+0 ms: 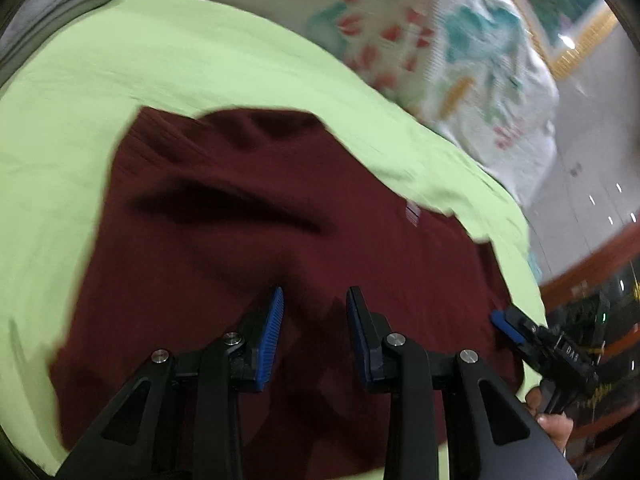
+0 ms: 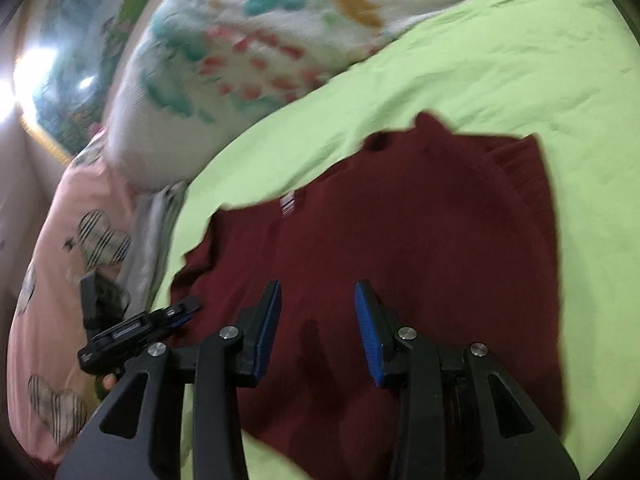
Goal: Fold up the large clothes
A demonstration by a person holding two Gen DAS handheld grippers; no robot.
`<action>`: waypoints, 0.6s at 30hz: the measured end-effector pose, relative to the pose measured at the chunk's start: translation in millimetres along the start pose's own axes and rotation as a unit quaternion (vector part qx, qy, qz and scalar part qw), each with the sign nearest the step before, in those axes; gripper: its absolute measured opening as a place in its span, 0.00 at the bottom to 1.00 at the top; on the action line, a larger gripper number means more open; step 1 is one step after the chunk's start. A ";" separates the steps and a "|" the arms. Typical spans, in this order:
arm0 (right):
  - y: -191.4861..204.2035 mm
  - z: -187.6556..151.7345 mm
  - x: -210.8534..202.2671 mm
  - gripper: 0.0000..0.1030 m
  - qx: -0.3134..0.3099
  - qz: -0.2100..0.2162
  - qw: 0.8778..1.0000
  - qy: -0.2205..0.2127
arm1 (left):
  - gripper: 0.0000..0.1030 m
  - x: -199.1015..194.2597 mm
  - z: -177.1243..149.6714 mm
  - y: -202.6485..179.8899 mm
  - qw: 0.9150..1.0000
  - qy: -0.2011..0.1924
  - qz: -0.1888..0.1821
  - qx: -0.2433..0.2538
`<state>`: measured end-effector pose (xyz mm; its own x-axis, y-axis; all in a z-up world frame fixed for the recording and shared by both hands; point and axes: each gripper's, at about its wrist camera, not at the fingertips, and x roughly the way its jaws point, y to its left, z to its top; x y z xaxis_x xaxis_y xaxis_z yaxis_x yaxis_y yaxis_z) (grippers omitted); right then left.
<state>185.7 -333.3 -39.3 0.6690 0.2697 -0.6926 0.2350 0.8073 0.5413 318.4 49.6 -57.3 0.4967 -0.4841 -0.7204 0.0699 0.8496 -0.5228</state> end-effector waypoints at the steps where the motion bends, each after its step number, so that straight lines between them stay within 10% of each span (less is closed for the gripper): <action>1: -7.4 4.1 1.1 0.38 0.008 -0.015 1.000 -0.006 | 0.30 2.1 8.2 9.8 1.000 -0.003 0.006 -0.008; 10: -72.5 25.0 -21.1 0.38 0.115 -0.025 0.991 -0.068 | 0.13 -5.9 61.8 75.9 0.995 -0.048 0.019 -0.090; 18: -40.4 -5.9 -54.1 0.44 0.088 -0.007 0.993 -0.077 | 0.35 -57.3 5.0 54.4 0.994 -0.058 -0.009 -0.089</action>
<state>135.9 -377.4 -26.5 0.7616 0.1656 -0.6266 0.3551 0.7022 0.6172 298.0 124.6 -42.2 0.5939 -0.4635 -0.6576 -0.0688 0.7851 -0.6155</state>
